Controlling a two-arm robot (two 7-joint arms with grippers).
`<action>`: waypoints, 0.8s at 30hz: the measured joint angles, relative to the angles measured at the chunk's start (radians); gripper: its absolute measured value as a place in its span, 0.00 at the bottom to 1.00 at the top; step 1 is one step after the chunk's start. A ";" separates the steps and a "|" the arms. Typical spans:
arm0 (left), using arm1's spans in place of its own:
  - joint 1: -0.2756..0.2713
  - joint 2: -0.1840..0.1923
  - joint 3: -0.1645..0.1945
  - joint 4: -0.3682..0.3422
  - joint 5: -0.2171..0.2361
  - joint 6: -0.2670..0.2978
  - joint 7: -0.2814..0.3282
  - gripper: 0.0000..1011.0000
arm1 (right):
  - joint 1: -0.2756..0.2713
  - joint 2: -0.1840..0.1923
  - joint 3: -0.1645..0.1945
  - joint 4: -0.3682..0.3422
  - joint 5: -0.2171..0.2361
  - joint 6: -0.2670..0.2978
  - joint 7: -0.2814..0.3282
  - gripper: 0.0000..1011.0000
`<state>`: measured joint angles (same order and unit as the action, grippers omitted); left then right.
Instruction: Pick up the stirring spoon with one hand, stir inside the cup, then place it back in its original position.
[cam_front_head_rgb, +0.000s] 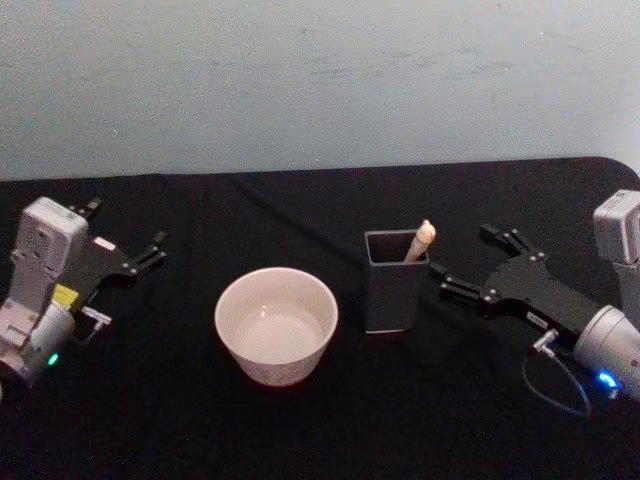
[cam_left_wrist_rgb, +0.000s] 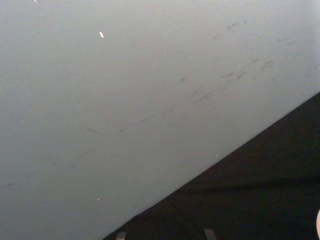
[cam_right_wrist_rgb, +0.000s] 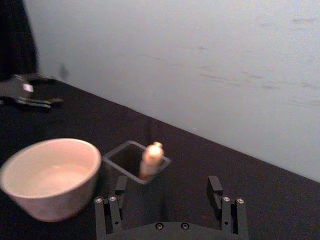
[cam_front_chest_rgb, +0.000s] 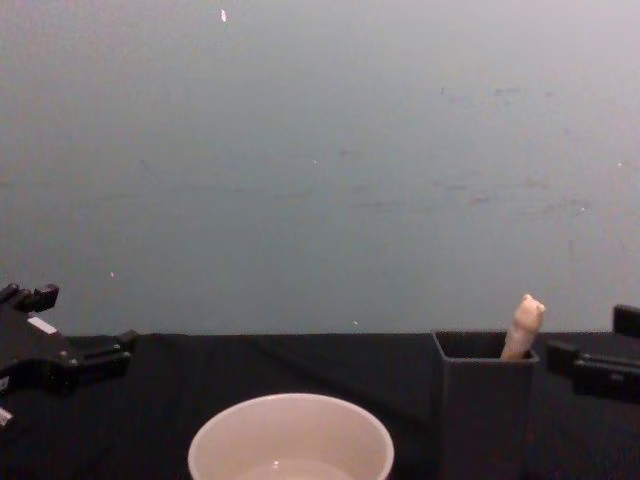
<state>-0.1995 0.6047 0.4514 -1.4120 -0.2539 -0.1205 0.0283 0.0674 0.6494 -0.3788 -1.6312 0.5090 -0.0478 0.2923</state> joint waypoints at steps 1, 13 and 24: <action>0.000 0.000 0.000 0.000 0.000 0.000 0.000 0.99 | -0.002 0.000 0.001 -0.005 0.009 0.004 0.011 0.99; 0.000 0.000 0.000 0.000 0.000 0.000 0.000 0.99 | 0.040 -0.106 0.002 0.035 0.028 0.041 0.016 0.99; 0.000 0.000 0.000 0.000 0.000 0.000 0.000 0.99 | 0.094 -0.204 -0.005 0.113 0.000 0.061 -0.010 0.99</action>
<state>-0.1995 0.6047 0.4514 -1.4120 -0.2539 -0.1205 0.0283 0.1611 0.4451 -0.3835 -1.5186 0.5091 0.0132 0.2827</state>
